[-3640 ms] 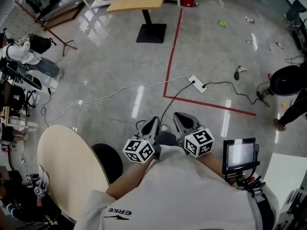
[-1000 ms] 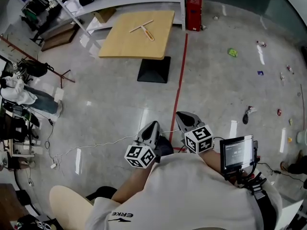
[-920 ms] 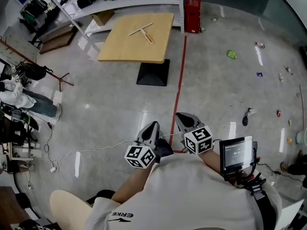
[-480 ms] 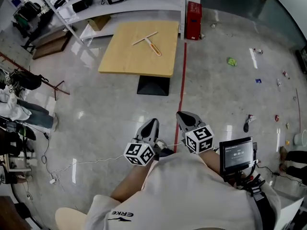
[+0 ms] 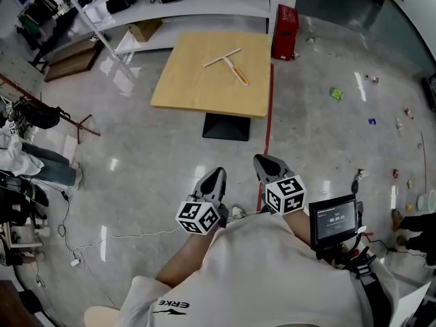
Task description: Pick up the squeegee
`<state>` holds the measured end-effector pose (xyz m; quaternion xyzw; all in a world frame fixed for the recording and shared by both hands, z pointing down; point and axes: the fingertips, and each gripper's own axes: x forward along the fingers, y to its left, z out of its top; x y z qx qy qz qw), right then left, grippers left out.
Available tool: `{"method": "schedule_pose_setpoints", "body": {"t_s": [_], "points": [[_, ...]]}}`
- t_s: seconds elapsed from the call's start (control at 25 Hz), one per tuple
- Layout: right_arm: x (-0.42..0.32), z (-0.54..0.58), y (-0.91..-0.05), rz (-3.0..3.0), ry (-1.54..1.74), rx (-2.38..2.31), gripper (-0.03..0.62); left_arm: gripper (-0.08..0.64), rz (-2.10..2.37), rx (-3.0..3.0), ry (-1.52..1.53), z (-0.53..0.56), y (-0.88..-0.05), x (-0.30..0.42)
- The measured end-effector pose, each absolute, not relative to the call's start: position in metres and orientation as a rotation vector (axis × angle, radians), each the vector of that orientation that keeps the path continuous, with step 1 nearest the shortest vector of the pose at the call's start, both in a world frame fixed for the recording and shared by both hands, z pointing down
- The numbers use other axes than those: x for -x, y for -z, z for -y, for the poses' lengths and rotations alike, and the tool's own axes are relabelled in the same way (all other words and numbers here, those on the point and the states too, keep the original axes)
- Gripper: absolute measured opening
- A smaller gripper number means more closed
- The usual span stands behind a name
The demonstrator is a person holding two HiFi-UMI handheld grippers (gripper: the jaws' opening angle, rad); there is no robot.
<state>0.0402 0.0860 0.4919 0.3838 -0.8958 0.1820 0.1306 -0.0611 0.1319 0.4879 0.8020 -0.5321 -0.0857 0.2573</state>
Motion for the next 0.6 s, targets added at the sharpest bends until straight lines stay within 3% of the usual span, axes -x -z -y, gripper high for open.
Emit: {"method": "schedule_pose_setpoints", "body": {"t_s": [0.6], "points": [[0.003, -0.017, -0.49, 2.604, -0.47, -1.051, 0.006, 0.003, 1.472, -2.131, 0.221, -0.068, -0.492, 0.1]]}}
